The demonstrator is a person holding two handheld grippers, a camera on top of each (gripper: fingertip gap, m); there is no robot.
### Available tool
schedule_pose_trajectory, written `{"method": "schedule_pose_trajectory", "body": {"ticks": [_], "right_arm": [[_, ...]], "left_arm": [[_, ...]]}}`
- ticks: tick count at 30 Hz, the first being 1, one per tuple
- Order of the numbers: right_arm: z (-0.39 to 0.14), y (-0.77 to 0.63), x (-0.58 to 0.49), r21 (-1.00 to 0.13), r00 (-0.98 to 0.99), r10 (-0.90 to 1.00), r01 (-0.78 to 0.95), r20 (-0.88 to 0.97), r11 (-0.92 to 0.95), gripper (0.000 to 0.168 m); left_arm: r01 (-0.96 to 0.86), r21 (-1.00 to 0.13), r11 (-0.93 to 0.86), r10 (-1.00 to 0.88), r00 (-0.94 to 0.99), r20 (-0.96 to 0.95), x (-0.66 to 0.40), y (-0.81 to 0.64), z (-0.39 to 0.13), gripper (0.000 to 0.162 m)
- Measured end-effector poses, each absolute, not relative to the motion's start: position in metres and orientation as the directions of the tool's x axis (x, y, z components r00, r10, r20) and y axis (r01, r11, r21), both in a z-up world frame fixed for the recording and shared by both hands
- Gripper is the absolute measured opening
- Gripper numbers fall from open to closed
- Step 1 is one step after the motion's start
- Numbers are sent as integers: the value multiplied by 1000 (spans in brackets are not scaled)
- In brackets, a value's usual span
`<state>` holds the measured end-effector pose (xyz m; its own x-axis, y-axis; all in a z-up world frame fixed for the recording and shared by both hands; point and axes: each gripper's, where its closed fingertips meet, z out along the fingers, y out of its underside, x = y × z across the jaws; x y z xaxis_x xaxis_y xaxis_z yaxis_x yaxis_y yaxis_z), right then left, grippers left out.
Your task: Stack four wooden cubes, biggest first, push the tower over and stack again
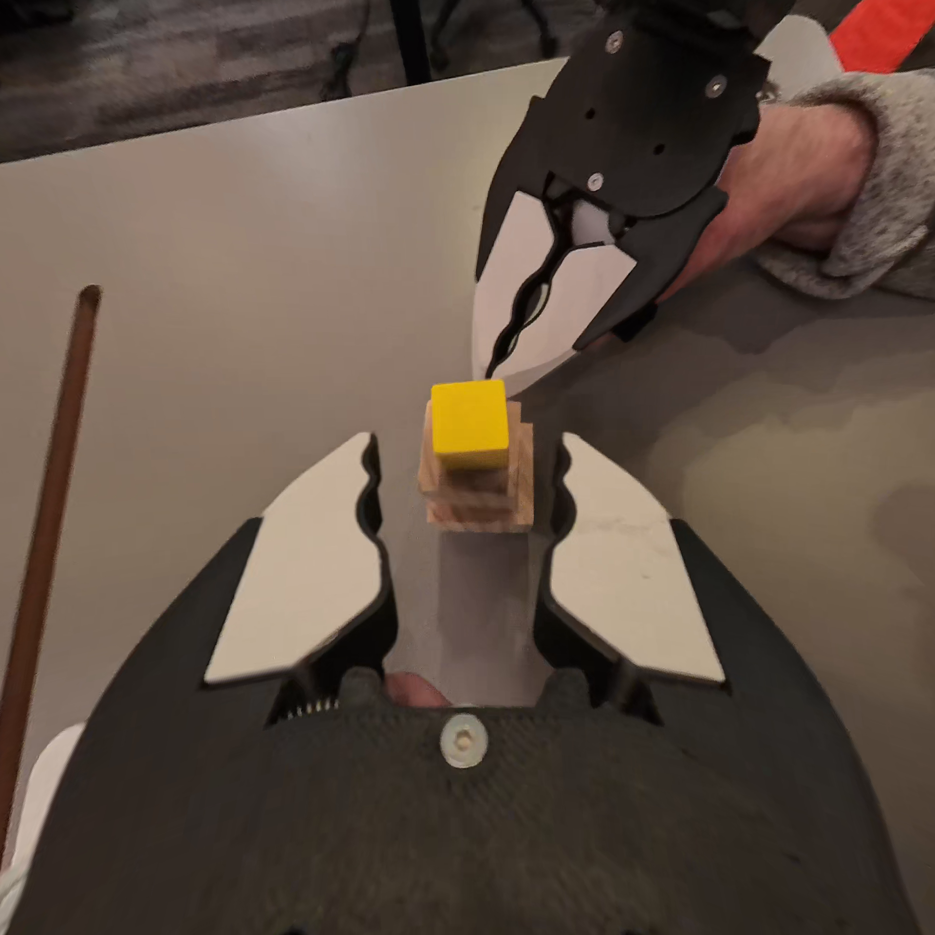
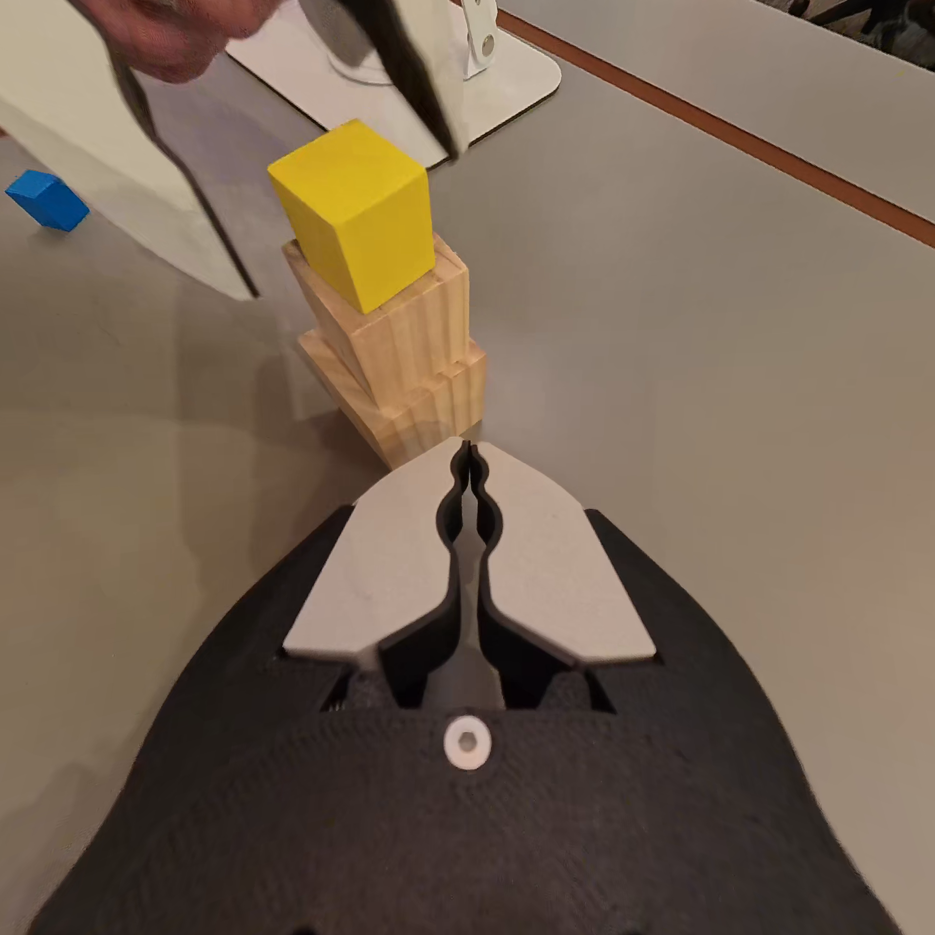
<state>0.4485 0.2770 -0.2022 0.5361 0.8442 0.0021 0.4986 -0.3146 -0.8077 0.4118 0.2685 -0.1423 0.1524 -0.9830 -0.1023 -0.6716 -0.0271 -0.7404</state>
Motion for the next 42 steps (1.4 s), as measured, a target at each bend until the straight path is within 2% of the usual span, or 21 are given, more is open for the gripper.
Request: {"method": "schedule_pose_trajectory", "body": {"ticks": [5,11,16,20,24,28,31,33,42], "right_arm": [[-202,276,450,-806,534,846,504,8,-311,0],[-203,275,449,-800,521,854,514,4,-310,0],[-208,274,448,-789,519,855,528,7,-315,0],[-208,275,451,-791,531,847,521,4,-322,0],[-210,276,451,-786,529,849,524,0,-327,0],[-214,276,452,-776,528,849,532,-9,-339,0],[-216,277,455,-771,536,844,532,-14,-350,0],[-217,277,455,-768,536,844,533,-16,-354,0],[-218,276,455,-763,522,853,546,-14,-346,0]], "left_arm": [[-679,-732,-61,-959,244,-147,335,245,-136,63],[-728,-621,-290,-889,445,-106,208,184,-191,55],[-714,-594,-371,-864,500,-61,189,160,-229,54],[-710,-598,-373,-873,487,-33,197,160,-240,38],[-705,-650,-285,-894,440,-85,226,177,-213,22],[-659,-743,-121,-931,335,-145,298,204,-155,22],[-666,-746,-8,-932,275,-236,347,233,-124,22],[-636,-771,16,-948,235,-214,378,243,-108,22],[-701,-713,11,-965,180,-192,422,265,-119,22]]}}
